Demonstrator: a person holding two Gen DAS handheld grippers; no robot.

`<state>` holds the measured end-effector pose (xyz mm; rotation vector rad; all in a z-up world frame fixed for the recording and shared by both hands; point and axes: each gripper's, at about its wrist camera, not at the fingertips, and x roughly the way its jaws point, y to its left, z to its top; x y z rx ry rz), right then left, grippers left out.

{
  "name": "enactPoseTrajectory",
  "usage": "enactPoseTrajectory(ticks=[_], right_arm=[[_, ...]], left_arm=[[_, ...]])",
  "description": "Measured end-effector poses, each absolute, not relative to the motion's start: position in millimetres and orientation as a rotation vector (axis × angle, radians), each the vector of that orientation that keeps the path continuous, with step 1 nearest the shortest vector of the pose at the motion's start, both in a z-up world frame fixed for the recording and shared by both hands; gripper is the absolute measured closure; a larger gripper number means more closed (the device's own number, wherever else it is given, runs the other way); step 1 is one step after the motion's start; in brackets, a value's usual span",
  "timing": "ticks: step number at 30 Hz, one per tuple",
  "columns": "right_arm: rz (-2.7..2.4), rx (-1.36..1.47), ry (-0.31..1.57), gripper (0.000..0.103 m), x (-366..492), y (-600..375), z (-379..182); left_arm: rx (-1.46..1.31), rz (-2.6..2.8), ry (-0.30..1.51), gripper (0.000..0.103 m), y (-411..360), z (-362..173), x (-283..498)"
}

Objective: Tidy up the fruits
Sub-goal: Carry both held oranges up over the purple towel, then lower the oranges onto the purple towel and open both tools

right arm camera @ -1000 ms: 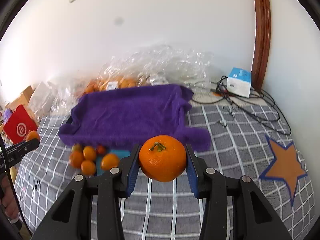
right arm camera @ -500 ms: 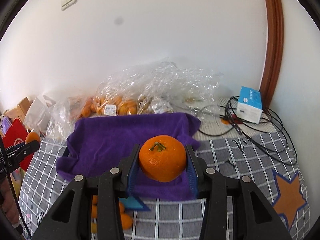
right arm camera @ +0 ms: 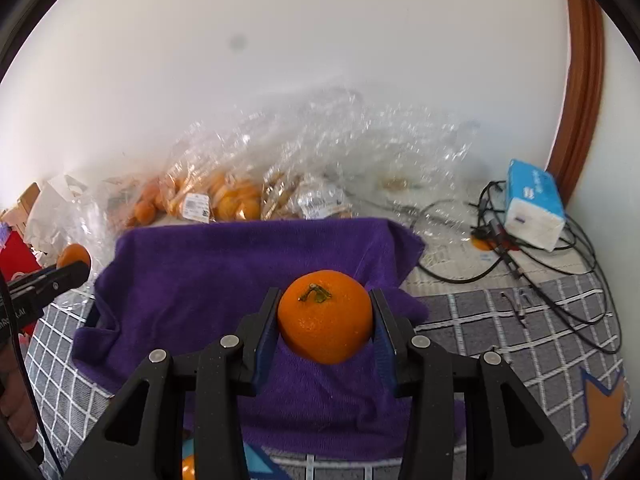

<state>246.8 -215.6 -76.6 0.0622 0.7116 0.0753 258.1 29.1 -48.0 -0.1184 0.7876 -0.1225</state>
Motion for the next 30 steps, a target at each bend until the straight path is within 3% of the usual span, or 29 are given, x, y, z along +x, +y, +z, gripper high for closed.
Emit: enactPoseTrajectory(ticks=[30], right_arm=[[0.094, 0.05, 0.867, 0.06, 286.4, -207.0, -138.9]], left_arm=[[-0.084, -0.104, 0.942, 0.066, 25.7, -121.3, 291.6]])
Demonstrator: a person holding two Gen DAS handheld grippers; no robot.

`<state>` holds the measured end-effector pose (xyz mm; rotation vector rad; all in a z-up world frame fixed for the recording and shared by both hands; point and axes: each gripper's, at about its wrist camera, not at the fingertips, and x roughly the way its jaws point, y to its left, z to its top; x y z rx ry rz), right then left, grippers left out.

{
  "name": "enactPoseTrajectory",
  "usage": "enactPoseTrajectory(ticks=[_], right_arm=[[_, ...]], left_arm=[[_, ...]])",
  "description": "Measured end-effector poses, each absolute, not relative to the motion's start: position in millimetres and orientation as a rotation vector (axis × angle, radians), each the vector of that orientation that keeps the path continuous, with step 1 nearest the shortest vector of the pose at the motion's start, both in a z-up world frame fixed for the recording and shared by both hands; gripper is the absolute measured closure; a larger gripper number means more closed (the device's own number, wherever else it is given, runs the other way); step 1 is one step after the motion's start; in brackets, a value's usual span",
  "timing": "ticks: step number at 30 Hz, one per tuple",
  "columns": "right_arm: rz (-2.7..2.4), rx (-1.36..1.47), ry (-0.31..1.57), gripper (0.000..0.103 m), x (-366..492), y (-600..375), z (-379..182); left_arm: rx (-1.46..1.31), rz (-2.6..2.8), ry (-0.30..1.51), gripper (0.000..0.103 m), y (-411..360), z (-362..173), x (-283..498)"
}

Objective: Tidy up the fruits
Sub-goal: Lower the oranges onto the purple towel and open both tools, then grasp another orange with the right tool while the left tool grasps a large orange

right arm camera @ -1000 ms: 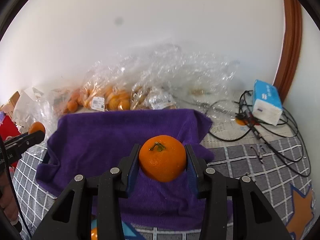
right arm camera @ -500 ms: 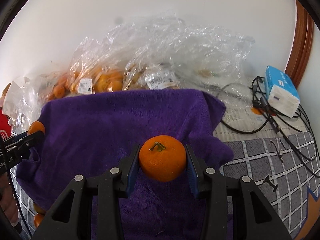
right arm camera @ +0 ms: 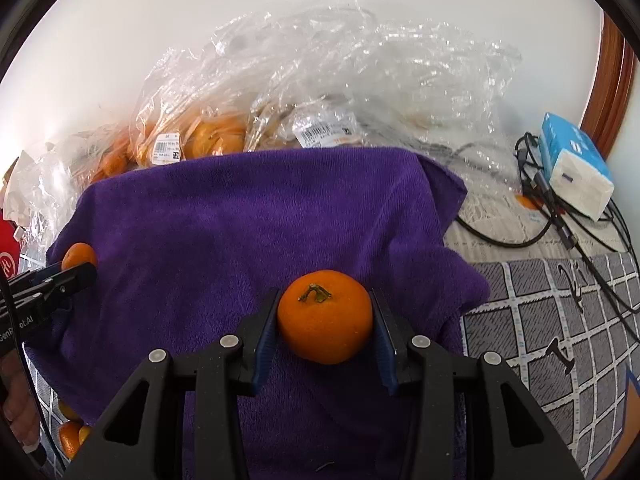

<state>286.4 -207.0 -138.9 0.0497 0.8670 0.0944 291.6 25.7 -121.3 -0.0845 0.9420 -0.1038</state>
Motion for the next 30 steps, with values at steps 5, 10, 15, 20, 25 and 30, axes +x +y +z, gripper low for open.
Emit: enactPoseTrajectory(ticks=[5, 10, 15, 20, 25, 30], right_arm=[[0.107, 0.069, 0.843, 0.044, 281.5, -208.7, -130.8], [0.093, 0.075, 0.781, 0.035, 270.7, -207.5, -111.5], [0.084, 0.06, 0.737, 0.035, 250.3, -202.6, -93.1], [0.02, 0.001, 0.701, 0.035, 219.5, -196.1, -73.0], [0.054, 0.055, 0.725, 0.035, 190.3, -203.0, -60.7], [0.073, 0.035, 0.771, 0.035, 164.9, -201.5, -66.1]], left_arm=[[-0.072, -0.104, 0.953, 0.066, 22.8, -124.5, 290.2], [-0.064, -0.108, 0.92, 0.053, 20.1, -113.2, 282.7], [-0.077, -0.118, 0.868, 0.048, 21.3, -90.5, 269.7], [-0.077, -0.138, 0.796, 0.048, 19.9, -57.0, 249.3], [-0.063, -0.138, 0.736, 0.048, 20.1, -30.8, 218.1], [-0.05, -0.113, 0.731, 0.048, 28.0, -30.2, 183.2]])
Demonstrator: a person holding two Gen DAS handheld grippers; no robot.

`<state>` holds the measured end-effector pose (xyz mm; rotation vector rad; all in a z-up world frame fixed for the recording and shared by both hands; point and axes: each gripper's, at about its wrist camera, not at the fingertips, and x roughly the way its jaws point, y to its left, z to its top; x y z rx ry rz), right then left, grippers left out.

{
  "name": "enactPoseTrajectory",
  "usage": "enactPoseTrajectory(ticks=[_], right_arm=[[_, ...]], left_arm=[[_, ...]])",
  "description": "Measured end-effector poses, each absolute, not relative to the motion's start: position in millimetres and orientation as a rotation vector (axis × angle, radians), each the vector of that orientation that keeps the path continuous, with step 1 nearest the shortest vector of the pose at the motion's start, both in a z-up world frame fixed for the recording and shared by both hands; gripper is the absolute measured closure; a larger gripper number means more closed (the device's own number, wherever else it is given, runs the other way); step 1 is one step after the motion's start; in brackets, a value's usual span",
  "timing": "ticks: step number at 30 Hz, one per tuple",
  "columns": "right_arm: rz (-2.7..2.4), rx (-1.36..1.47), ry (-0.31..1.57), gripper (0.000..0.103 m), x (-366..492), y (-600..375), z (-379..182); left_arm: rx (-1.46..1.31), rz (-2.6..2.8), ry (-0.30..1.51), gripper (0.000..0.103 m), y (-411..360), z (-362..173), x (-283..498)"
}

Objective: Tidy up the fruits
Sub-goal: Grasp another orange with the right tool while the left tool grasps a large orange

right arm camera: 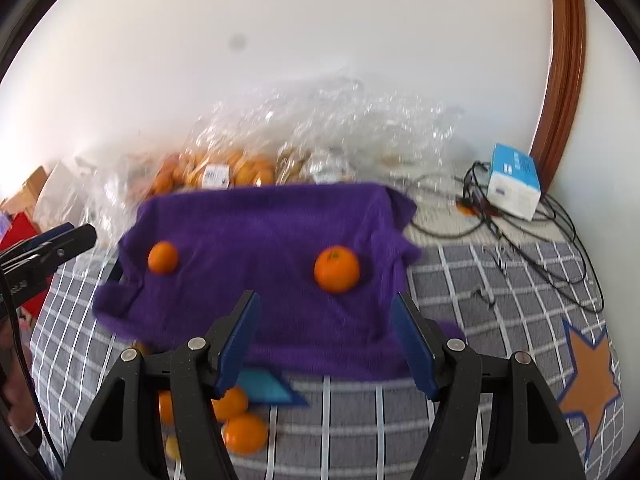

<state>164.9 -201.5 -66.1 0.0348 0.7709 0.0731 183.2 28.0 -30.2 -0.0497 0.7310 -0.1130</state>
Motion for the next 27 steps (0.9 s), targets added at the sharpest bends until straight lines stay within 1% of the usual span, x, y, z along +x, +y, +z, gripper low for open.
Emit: enactPoseTrajectory(ticks=[7, 9, 10, 11, 13, 20, 24, 25, 26, 27], right_arm=[[0.07, -0.023, 0.757, 0.036, 128.6, -195.5, -83.7], [0.084, -0.02, 0.772, 0.041, 124.3, -194.8, -93.5], [0.094, -0.015, 0.782, 0.047, 123.0, -193.5, -98.1], [0.105, -0.009, 0.793, 0.051, 122.4, -192.5, -101.9], [0.134, 0.008, 0.814, 0.055, 119.7, -188.4, -112.1], [0.245, 0.02, 0.853, 0.055, 113.4, -165.1, -139.1], [0.257, 0.008, 0.88, 0.055, 115.8, -158.0, -151.9], [0.255, 0.005, 0.882, 0.058, 116.1, -157.6, -154.4], [0.255, 0.006, 0.876, 0.067, 116.0, -157.5, -155.9], [0.258, 0.005, 0.868, 0.068, 115.7, -157.5, -156.3]], left_arm=[[-0.068, -0.05, 0.782, 0.048, 56.8, -48.6, 139.5], [-0.076, -0.029, 0.795, 0.048, 64.1, -54.4, 129.8], [-0.079, -0.022, 0.801, 0.048, 67.4, -56.8, 126.1], [-0.086, -0.011, 0.811, 0.048, 73.3, -61.6, 120.7], [-0.102, 0.006, 0.828, 0.048, 79.3, -68.2, 115.1], [-0.145, 0.019, 0.863, 0.048, 86.1, -92.3, 95.9], [-0.127, 0.01, 0.867, 0.048, 79.5, -96.6, 88.7], [-0.123, 0.006, 0.863, 0.048, 77.2, -96.7, 87.5], [-0.116, -0.005, 0.862, 0.048, 73.1, -97.2, 87.6], [-0.111, -0.011, 0.865, 0.048, 70.0, -98.1, 88.4]])
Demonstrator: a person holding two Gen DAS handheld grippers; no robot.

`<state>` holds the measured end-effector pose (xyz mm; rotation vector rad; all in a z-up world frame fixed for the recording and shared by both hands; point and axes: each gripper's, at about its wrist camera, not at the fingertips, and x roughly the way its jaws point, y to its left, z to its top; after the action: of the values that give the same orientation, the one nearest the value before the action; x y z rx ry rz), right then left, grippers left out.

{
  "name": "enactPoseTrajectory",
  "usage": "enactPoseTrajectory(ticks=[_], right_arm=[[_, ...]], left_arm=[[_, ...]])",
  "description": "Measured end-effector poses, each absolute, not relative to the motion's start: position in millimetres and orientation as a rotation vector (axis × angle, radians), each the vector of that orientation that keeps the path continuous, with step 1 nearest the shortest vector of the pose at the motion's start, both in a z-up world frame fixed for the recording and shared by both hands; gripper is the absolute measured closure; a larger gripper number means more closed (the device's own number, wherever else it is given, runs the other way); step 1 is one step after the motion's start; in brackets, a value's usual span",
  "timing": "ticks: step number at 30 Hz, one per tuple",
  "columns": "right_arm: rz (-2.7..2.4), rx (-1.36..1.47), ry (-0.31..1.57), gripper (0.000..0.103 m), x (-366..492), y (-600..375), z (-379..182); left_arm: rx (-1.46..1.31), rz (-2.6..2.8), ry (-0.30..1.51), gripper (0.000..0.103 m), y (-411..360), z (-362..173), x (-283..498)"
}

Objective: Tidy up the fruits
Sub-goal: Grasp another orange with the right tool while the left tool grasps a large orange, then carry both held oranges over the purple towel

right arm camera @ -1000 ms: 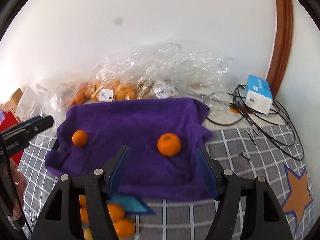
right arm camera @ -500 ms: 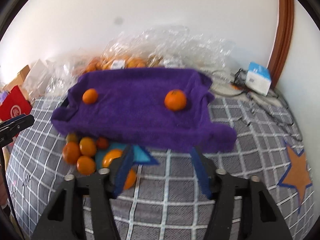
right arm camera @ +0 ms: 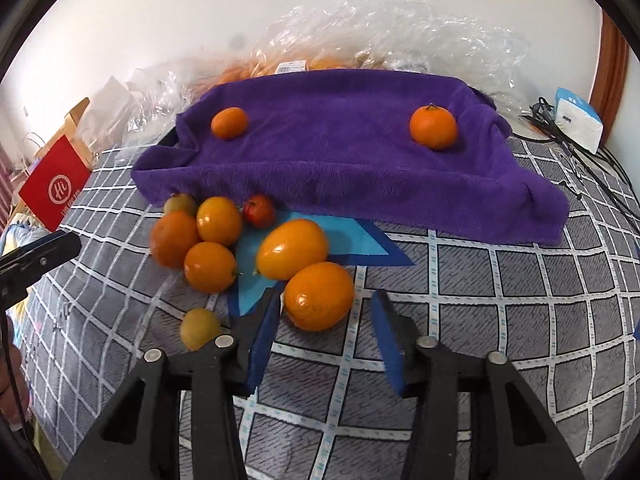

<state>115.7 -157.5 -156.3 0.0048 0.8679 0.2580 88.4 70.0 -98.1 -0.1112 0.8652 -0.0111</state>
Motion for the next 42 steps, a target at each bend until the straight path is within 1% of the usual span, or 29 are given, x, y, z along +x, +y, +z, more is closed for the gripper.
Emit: enactPoseTrajectory(ticks=[8, 14, 19, 21, 22, 23, 32, 36, 37, 42], right_arm=[[0.134, -0.033, 0.804, 0.068, 111.7, -192.9, -147.0], [0.109, -0.015, 0.817, 0.068, 119.0, -213.2, -157.3], [0.108, 0.022, 0.801, 0.068, 117.4, -219.4, -161.9], [0.104, 0.03, 0.801, 0.068, 118.1, -222.1, -162.6], [0.096, 0.035, 0.805, 0.068, 118.5, -223.1, -163.3], [0.088, 0.037, 0.801, 0.068, 117.9, -223.7, -163.0], [0.069, 0.025, 0.8, 0.068, 118.8, -222.9, -163.0], [0.07, 0.03, 0.801, 0.068, 118.7, -222.8, -163.0], [0.069, 0.028, 0.801, 0.068, 118.4, -222.6, -163.2], [0.069, 0.016, 0.812, 0.068, 119.5, -220.8, -164.9]], left_arm=[[-0.091, -0.082, 0.878, 0.048, 29.6, -104.3, 105.5], [-0.099, -0.106, 0.898, 0.048, 3.7, -112.9, 124.2], [-0.117, -0.094, 0.908, 0.048, -0.9, -122.0, 134.6], [-0.149, -0.109, 0.911, 0.053, 1.1, -123.8, 138.8], [-0.159, -0.119, 0.916, 0.062, 2.5, -123.8, 140.7], [-0.16, -0.124, 0.922, 0.065, 2.4, -124.2, 141.9], [-0.063, -0.062, 0.898, 0.065, 17.2, -108.0, 115.7], [-0.065, -0.047, 0.915, 0.065, 26.4, -120.3, 110.3], [-0.083, -0.053, 0.905, 0.063, 28.8, -123.7, 109.4], [-0.107, -0.052, 0.904, 0.061, 31.2, -135.7, 108.3]])
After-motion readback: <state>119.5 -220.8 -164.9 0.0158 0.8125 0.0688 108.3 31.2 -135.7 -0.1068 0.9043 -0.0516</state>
